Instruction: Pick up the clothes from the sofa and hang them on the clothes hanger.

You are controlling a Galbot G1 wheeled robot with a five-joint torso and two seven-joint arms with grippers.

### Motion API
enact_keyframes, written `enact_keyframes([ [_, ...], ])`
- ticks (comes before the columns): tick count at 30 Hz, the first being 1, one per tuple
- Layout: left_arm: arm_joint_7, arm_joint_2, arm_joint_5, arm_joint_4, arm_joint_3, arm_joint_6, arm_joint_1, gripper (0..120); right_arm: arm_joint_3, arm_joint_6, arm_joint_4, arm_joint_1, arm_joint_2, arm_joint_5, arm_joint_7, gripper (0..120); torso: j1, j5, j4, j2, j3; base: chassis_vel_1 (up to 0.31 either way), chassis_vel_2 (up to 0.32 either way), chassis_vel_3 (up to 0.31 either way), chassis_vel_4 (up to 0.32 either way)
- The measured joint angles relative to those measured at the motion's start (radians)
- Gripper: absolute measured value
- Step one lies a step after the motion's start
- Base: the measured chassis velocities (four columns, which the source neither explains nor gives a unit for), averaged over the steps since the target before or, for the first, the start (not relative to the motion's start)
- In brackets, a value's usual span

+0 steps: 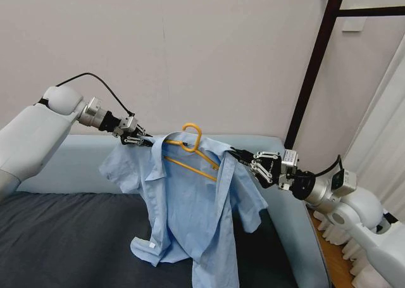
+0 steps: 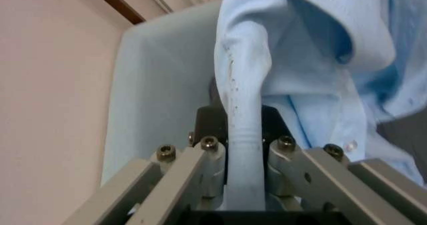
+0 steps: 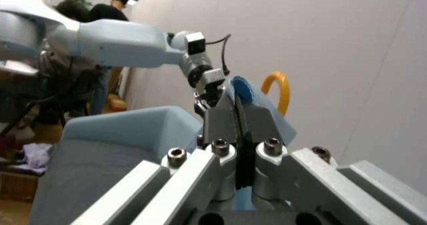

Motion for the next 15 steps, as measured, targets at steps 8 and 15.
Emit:
enact_keyframes([
  [8, -0.168, 0.011, -0.224, -0.202, -0.218, 0.111, 0.332, 5, -0.03, 0.028, -0.027, -0.102, 0.091, -0.146, 0.201, 0, 0.0, -0.0004, -0.0002, 0.0, 0.0, 0.0, 0.0, 0.0, 0.0],
  [15, -0.176, 0.01, -0.2, -0.258, -0.305, 0.105, 0.496, 5, -0.04, 0.022, -0.038, -0.105, 0.114, -0.182, 0.242, 0, 0.0, 0.0001, 0.0, 0.0, 0.0, 0.0, 0.0, 0.0, 0.0],
])
